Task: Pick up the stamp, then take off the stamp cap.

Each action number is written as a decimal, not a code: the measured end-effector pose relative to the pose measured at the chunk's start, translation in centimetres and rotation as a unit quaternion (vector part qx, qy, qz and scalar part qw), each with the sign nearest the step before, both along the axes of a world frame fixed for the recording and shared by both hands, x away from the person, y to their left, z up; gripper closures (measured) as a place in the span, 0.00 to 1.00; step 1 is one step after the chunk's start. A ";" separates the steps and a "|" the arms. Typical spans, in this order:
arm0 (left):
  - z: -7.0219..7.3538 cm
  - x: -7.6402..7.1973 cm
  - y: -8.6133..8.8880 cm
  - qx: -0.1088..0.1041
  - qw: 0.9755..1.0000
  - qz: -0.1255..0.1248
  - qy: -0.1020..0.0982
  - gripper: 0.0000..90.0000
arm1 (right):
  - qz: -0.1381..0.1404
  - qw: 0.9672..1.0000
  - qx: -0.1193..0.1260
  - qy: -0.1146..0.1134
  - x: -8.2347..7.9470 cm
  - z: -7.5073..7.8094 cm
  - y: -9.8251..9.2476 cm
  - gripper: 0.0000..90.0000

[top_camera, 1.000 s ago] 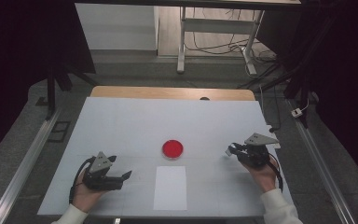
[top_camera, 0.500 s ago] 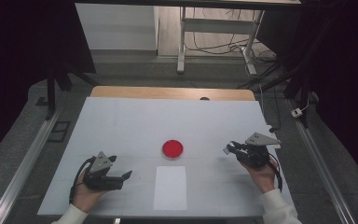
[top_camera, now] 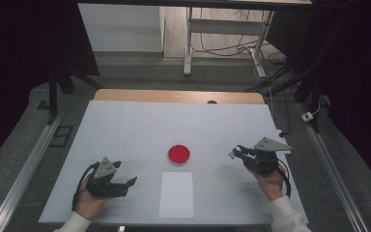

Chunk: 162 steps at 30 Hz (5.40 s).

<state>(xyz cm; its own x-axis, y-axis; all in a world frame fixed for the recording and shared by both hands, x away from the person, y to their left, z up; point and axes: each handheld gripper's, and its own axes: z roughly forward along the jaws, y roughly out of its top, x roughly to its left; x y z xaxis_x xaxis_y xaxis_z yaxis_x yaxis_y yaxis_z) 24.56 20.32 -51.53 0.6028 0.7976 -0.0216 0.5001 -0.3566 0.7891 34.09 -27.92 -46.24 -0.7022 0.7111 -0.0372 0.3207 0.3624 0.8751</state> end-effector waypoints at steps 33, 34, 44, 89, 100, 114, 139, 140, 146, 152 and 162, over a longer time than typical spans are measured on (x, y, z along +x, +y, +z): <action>0.0 0.0 0.0 -0.005 1.000 0.002 -0.004 0.20 | 0.035 0.998 0.047 -0.005 -1.3 0.9 2.5 0.83; 0.0 0.0 0.0 -0.005 1.000 0.002 -0.004 0.20 | 0.035 0.998 0.047 -0.005 -1.3 0.9 2.5 0.83; 0.0 0.1 0.0 -0.006 1.000 0.005 -0.004 0.20 | 0.048 0.997 0.054 -0.008 -1.8 0.9 3.5 0.83; -0.1 0.2 -0.4 -0.002 1.000 0.001 -0.005 0.20 | 0.091 0.994 0.066 -0.003 -3.0 -0.4 7.6 0.83; -0.1 0.2 -0.5 0.000 1.000 -0.002 -0.005 0.20 | 0.110 0.991 0.070 0.008 -3.5 -0.9 9.3 0.83; -0.1 0.2 -0.6 0.002 1.000 -0.004 -0.005 0.20 | 0.125 0.989 0.077 0.009 -3.8 -1.2 9.9 0.83; 1.0 0.5 -4.3 0.004 0.999 -0.042 -0.023 0.20 | 0.117 0.989 0.085 0.007 -3.8 -1.1 9.8 0.83; 1.1 0.5 -4.5 0.005 0.999 -0.044 -0.024 0.20 | 0.117 0.989 0.085 0.007 -3.8 -1.1 9.8 0.83; 1.4 1.0 -6.0 -0.002 0.998 -0.054 -0.030 0.20 | 0.116 0.990 0.086 0.009 -3.8 -1.1 9.9 0.83; 1.6 1.6 -7.3 -0.002 0.997 -0.063 -0.033 0.20 | 0.114 0.990 0.087 0.008 -3.8 -1.1 9.9 0.83; 1.9 2.2 -9.5 0.002 0.996 -0.082 -0.033 0.20 | 0.113 0.990 0.088 0.005 -3.8 -1.1 9.8 0.83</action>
